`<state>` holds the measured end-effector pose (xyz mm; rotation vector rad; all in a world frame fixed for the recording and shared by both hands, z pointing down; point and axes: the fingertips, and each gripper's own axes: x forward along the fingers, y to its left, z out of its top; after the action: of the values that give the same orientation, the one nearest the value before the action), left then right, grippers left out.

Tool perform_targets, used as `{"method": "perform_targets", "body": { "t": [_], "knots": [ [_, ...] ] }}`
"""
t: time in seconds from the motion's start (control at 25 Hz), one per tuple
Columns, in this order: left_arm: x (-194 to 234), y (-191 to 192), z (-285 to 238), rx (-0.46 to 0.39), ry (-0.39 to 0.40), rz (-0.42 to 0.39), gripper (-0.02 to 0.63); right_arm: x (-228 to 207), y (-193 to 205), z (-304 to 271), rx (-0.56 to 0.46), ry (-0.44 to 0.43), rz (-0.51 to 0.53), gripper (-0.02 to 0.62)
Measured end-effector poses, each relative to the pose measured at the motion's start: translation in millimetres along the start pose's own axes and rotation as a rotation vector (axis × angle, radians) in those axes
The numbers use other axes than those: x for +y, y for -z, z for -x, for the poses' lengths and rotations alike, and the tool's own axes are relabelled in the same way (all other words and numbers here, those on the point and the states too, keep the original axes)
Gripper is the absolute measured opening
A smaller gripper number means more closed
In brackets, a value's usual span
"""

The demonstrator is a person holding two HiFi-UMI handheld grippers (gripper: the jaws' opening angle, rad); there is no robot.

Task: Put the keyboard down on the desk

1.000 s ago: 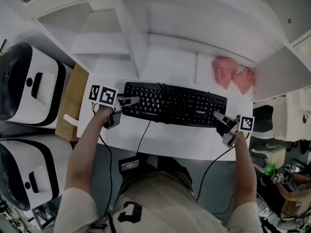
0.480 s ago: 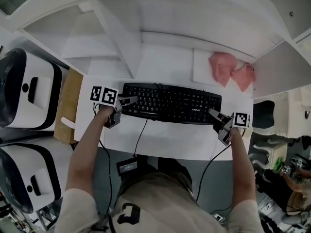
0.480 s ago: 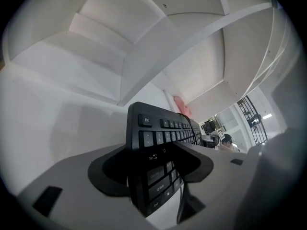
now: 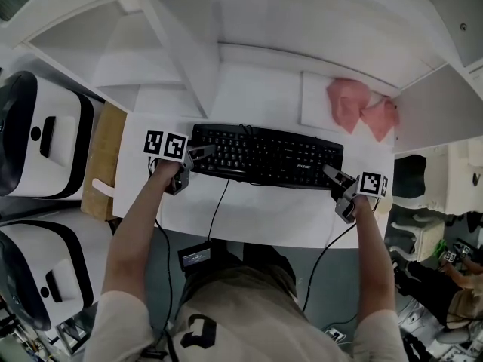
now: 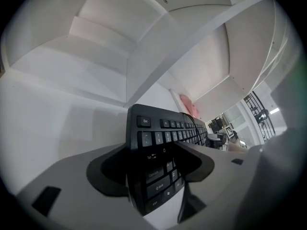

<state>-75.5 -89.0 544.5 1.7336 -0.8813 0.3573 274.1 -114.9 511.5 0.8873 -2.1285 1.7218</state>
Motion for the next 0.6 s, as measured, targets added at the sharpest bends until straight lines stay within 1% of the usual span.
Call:
{"method": "perform_targets", "body": {
  "t": [0.16, 0.24, 0.48, 0.56, 0.6],
  "knots": [
    [-1.9, -2.8, 1.9, 0.000, -0.017, -0.014, 0.296, -5.7, 3.6, 1.4, 0.005, 0.057, -0.007, 0.221],
    [-3.1, -2.6, 2.2, 0.002, -0.023, -0.016, 0.297, -6.7, 4.0, 3.0, 0.001, 0.066, -0.003, 0.222],
    [-1.7, -1.8, 3.3, -0.002, -0.029, -0.023, 0.298, -5.0, 3.2, 1.7, 0.009, 0.044, 0.014, 0.225],
    [-1.3, -1.9, 2.7, -0.001, -0.032, -0.021, 0.298, -6.1, 2.0, 3.5, -0.007, 0.027, 0.003, 0.226],
    [-1.2, -2.2, 2.9, -0.002, -0.033, -0.016, 0.298, -7.2, 0.3, 5.3, -0.018, 0.020, -0.013, 0.236]
  ]
}}
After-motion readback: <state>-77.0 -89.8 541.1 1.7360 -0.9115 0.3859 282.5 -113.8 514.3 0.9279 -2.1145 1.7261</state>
